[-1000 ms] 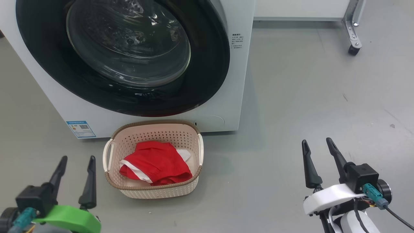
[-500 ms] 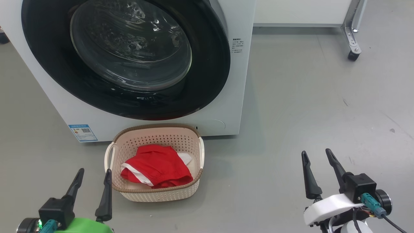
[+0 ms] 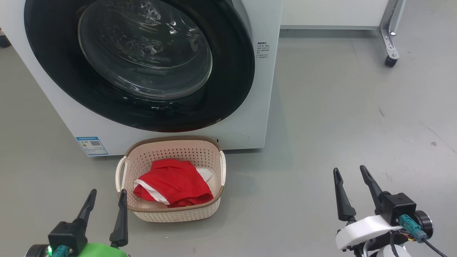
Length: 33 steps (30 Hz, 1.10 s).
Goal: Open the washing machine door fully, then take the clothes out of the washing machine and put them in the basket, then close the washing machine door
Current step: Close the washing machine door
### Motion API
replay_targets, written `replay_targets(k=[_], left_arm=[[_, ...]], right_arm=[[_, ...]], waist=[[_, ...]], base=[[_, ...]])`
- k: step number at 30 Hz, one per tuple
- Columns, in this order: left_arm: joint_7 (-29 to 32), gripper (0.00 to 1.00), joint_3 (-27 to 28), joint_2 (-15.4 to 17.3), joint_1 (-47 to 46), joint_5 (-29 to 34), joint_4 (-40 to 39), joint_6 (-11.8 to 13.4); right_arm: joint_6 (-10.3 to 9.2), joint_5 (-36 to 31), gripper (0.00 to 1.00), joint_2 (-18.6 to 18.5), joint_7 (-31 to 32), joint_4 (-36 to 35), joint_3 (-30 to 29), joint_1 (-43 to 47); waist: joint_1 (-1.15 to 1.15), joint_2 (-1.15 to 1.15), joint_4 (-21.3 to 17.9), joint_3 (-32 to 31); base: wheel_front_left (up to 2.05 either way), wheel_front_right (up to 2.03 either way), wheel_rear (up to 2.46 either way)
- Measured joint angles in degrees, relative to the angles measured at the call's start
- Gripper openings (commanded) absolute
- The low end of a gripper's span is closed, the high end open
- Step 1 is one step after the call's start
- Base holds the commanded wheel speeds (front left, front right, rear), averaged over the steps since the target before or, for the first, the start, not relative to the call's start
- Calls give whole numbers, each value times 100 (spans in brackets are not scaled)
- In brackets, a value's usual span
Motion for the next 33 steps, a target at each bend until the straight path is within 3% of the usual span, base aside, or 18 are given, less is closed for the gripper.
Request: replay_targets(k=[14,15,16,17,24,33], left_arm=[[-2,100,-1,-33,8,96,-7,46],[-2,100,-1,-34,8,99,-8,46],[-3,100,-2,-35,8,100,-10,46],[-14,100,-4,-37,8,100,-13,46],[-20,100,-30,-44,7,115,-46,48],[-12,100,-188,-65,-49,208,-93,47]], right_arm=[[42,0,100,5,0,-45,-22,1],[42,0,54,8,0,-58,-32,1],[41,1,23,12,0,-79,-54,1],[40,1,0,14,0,-105,-79,1],[59,1,0,14,0,-116,-89,-4],[243,-11,0,-24,0,-110,-8,-329]], waist=[[0,0,4,46],[0,0,3,48],[0,0,2,49],[0,0,1,51],[0,0,6,83],[0,0,161,206]], base=[[0,0,0],[0,0,0],[0,0,0],[0,0,0],[0,0,0],[0,0,0]])
